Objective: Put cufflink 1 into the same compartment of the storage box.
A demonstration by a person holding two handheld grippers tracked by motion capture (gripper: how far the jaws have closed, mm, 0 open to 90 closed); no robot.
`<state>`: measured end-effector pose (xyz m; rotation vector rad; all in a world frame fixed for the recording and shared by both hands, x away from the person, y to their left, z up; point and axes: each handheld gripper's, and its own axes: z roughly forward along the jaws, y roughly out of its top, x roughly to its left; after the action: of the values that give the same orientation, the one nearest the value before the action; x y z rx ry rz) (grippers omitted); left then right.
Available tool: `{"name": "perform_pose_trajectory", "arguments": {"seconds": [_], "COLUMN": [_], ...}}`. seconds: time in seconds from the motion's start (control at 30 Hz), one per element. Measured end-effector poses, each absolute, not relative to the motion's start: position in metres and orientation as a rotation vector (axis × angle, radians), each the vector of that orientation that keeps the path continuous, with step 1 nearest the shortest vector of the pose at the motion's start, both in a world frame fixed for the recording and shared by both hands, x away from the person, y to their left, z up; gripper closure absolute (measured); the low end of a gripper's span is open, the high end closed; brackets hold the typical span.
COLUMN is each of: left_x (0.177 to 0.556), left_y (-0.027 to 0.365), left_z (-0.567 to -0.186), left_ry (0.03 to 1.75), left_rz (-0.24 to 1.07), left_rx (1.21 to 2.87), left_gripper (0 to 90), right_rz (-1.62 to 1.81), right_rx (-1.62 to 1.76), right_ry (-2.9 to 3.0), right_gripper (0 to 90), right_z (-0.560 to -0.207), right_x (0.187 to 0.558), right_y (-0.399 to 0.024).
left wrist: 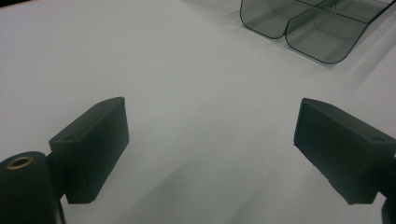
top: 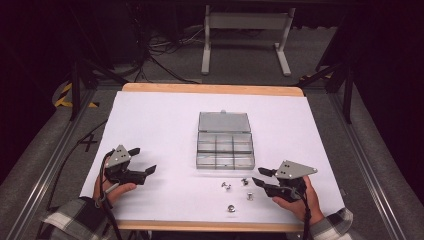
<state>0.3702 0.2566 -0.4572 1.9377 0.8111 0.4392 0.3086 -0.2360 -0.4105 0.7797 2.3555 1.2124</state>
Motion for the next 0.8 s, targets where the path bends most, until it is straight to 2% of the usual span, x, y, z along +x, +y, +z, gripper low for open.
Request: {"name": "perform_pose_trajectory", "arguments": {"seconds": [0.37, 0.8], "left_x": [0.37, 0.37], "left_y": [0.257, 0.256], "left_z": [-0.457, -0.457], "left_ry": [0.812, 0.806], "left_rz": [0.438, 0.437], "left_rx": [1.937, 1.941], "left_gripper": [10.9, 10.9], "right_rz": [1.2, 1.191], "right_rx": [0.747, 0.695], "right_ry": [2.394, 2.469], "right_gripper": [59.4, 63.4], "right_z": [-0.411, -0.416], "right_x": [0.309, 0.314], "right_y": [-0.222, -0.198]}}
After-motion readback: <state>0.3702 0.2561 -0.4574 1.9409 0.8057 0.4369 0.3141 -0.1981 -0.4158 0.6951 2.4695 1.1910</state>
